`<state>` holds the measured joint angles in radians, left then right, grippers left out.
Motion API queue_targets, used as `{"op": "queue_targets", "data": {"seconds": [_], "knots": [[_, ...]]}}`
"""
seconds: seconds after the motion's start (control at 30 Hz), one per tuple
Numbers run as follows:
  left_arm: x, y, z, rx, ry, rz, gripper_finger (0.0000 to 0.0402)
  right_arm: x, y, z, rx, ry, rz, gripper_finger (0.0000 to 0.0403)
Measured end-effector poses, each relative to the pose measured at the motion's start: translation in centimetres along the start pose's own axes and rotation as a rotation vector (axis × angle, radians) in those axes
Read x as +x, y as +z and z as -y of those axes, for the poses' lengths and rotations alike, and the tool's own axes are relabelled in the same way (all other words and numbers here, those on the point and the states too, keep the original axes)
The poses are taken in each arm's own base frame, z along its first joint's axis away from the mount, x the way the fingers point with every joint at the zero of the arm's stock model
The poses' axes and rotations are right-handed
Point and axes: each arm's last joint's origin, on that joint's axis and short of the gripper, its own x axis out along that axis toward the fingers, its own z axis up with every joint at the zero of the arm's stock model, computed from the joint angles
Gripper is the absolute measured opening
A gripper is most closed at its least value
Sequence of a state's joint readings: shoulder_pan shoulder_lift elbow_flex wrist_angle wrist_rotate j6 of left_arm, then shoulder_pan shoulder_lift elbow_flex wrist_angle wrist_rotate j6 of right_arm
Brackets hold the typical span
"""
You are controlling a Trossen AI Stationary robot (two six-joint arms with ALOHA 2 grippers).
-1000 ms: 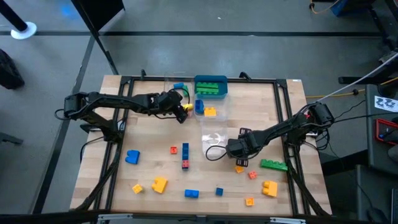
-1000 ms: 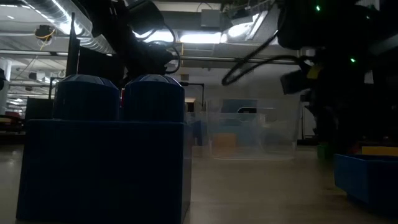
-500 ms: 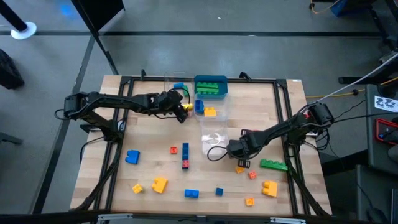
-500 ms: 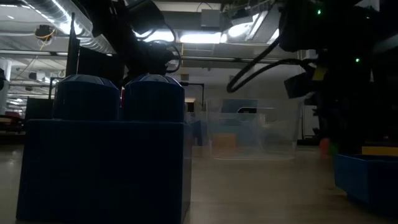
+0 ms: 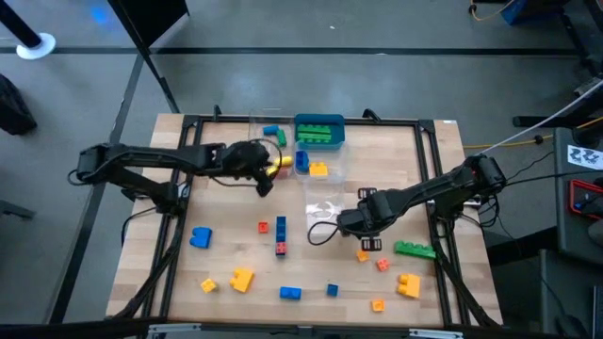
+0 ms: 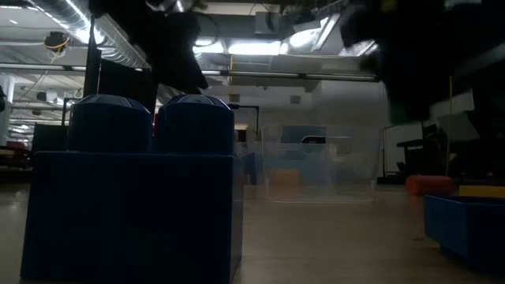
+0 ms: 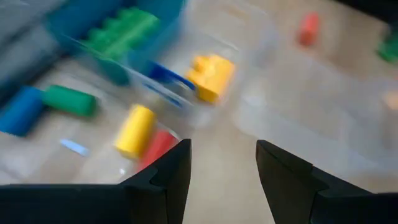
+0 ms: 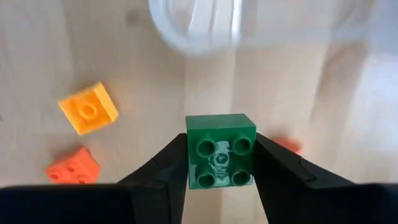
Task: Sort blocks by size
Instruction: Put the green 4 stud small game piece into the bottom transparent bin, then put the orange 4 stud small game piece into the bottom transparent bin
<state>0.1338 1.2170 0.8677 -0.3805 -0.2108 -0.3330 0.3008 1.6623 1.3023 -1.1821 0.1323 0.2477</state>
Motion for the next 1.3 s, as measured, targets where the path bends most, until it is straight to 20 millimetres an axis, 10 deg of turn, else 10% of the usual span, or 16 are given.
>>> {"op": "queue_targets", "data": {"seconds": [0.43,1.3], "knots": [[-2.8,-4.4,4.2,0.085,-0.179,-0.289,0.0166,-3.3,4.8,0.9,-0.199,-0.11,0.416,0.0162],[0.2,-8.0,8.1,0.274,-0.189,-0.449,0.0184,-0.9,6.0,3.0,-0.18,-0.108,0.337,0.0245]]}}
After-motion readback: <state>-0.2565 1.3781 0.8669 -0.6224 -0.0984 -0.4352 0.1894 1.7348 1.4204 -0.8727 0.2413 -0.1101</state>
